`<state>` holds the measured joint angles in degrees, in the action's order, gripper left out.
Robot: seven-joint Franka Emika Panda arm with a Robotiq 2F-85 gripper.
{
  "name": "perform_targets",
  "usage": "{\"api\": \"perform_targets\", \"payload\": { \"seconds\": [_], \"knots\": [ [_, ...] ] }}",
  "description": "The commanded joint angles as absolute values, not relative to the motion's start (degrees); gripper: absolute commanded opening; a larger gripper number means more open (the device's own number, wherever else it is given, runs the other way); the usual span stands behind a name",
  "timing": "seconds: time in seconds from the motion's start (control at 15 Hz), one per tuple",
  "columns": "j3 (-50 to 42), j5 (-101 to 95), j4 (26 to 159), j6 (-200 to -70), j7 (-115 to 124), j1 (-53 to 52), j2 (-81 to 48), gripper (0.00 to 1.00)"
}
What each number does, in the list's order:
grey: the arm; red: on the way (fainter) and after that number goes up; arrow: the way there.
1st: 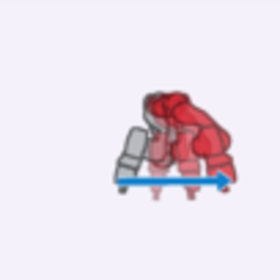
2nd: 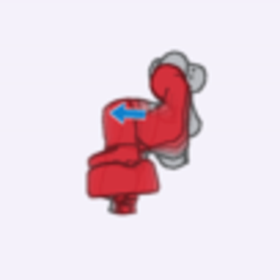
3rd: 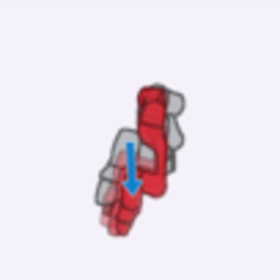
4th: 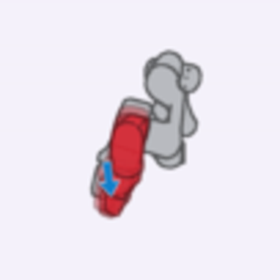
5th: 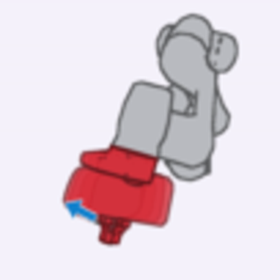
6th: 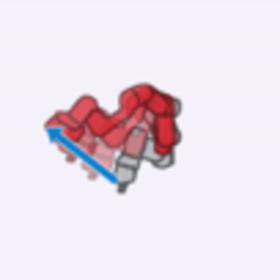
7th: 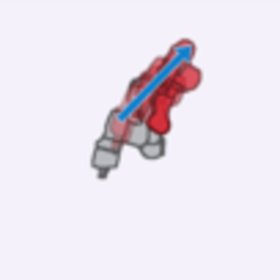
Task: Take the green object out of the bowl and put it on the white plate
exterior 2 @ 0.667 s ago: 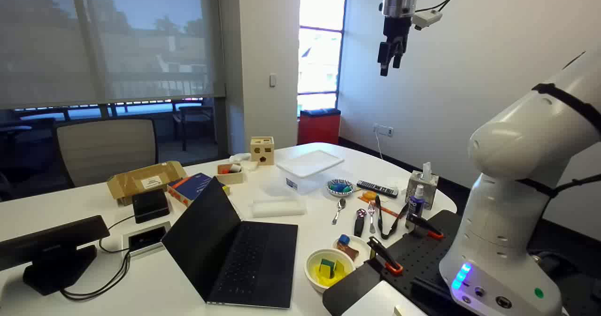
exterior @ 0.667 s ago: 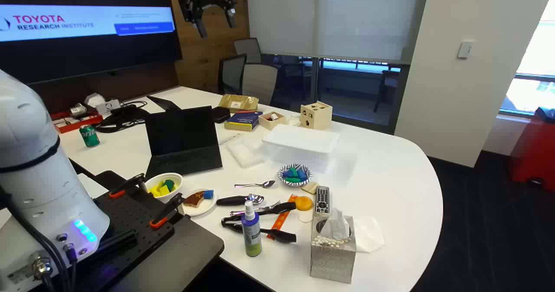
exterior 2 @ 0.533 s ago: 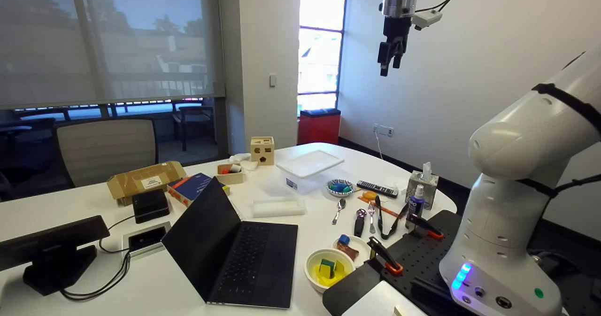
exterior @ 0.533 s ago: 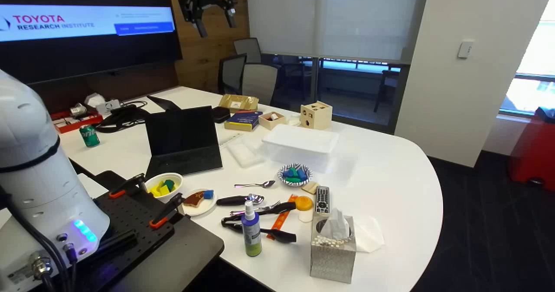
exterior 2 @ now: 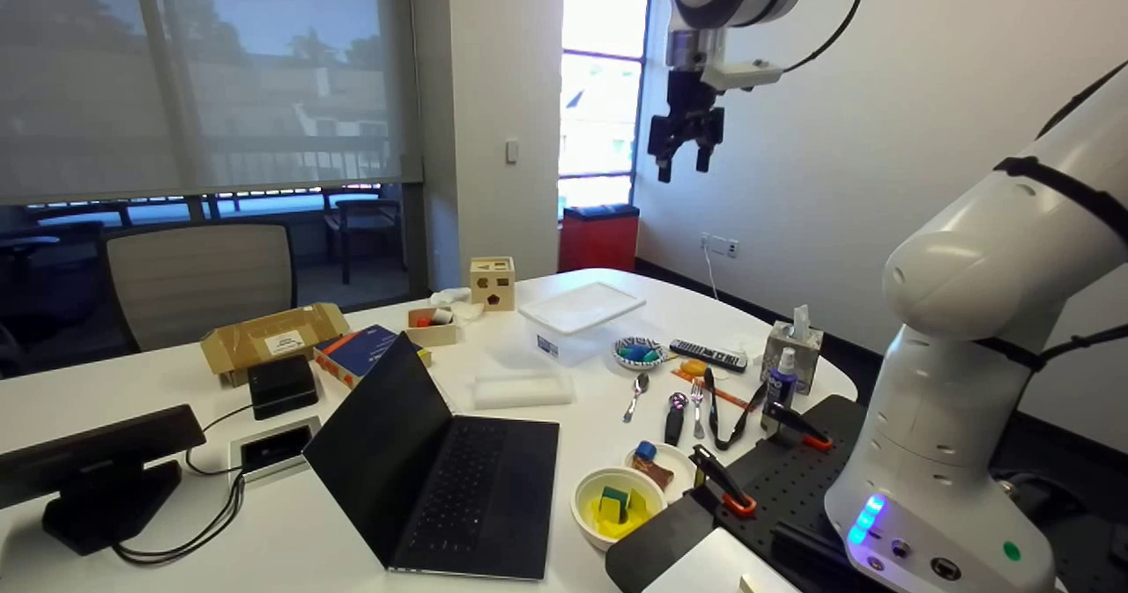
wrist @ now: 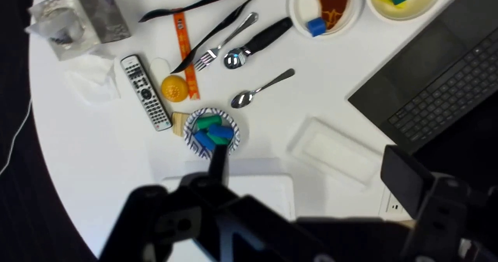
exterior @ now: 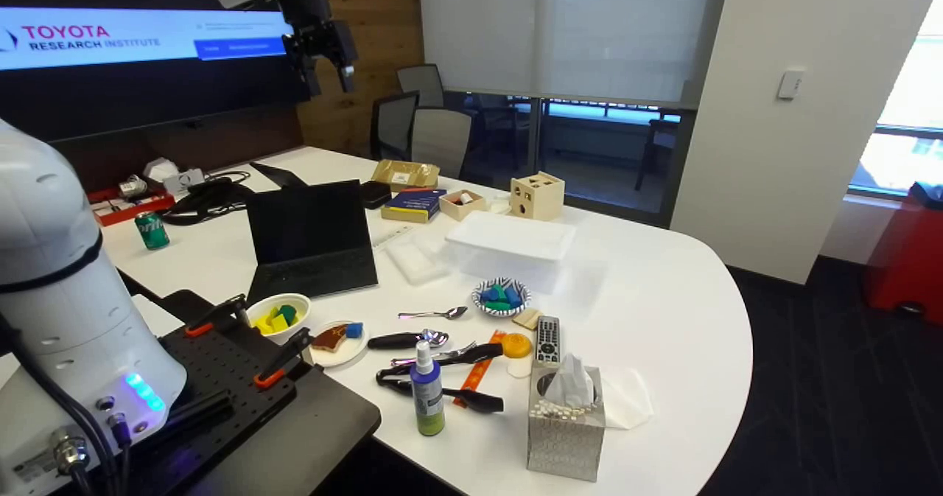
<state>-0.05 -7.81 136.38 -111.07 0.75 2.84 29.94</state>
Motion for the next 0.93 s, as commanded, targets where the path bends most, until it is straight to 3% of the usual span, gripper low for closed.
{"api": "perform_targets", "payload": {
  "seconds": [0.0, 0.4, 0.87],
  "knots": [
    [6.8, -1.7, 141.6, -116.6, 16.8, 0.4, 26.9, 1.00],
    [16.3, 10.3, 151.7, -138.1, 40.2, -4.2, 15.6, 1.00],
    [14.7, 19.9, 159.8, -172.5, 40.6, -9.0, -3.9, 1.00]
  ]
}}
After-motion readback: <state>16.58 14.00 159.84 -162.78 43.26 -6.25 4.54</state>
